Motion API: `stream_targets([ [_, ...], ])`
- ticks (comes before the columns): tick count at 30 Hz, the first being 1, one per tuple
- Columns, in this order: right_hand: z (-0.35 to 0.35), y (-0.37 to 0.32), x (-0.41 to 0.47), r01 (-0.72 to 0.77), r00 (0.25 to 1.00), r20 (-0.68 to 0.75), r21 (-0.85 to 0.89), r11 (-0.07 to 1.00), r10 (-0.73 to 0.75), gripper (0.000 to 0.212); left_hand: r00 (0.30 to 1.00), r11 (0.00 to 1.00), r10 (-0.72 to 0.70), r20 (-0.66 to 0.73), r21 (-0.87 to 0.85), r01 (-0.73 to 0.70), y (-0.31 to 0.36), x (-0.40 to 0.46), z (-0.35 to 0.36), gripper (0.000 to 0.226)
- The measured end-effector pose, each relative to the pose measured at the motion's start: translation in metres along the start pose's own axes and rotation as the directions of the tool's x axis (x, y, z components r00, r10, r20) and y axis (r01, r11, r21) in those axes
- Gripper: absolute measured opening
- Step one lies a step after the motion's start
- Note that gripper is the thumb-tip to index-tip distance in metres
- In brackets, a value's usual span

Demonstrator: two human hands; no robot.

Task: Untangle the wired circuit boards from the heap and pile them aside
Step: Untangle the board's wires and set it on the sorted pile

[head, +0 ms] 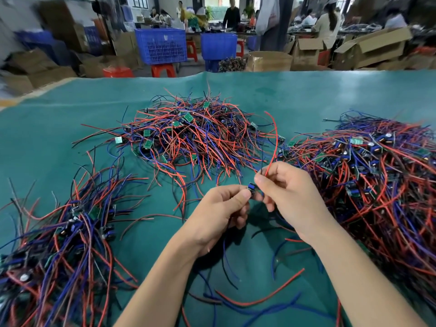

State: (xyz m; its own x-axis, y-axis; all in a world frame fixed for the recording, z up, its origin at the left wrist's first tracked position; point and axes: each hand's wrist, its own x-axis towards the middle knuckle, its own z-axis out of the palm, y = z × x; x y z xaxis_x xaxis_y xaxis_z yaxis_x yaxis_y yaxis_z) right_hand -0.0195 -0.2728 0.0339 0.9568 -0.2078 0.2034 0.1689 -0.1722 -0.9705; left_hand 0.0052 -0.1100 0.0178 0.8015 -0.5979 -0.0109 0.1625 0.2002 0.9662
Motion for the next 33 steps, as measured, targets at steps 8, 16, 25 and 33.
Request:
stream_targets([
  [8,-0.024,0.006,0.011,0.113,0.892,-0.398,-0.267,0.957,-0.216,0.020,0.996,0.998,0.021,0.085,0.052,-0.025,0.000,-0.002,0.004,0.021],
  [16,-0.049,-0.001,0.014,0.283,0.565,-0.785,-0.105,0.953,-0.254,0.021,0.997,0.996,0.074,0.011,-0.053,-0.073,0.002,-0.004,0.001,0.026],
  [25,0.007,0.003,-0.009,0.126,0.976,0.185,-0.051,0.991,-0.115,0.028,0.995,0.996,0.089,-0.033,0.015,-0.089,0.004,-0.005,-0.001,0.017],
  [33,-0.003,0.002,-0.002,0.190,0.979,-0.051,-0.112,0.975,-0.197,0.039,1.000,0.986,0.025,-0.014,0.162,-0.023,0.008,-0.008,0.004,0.025],
])
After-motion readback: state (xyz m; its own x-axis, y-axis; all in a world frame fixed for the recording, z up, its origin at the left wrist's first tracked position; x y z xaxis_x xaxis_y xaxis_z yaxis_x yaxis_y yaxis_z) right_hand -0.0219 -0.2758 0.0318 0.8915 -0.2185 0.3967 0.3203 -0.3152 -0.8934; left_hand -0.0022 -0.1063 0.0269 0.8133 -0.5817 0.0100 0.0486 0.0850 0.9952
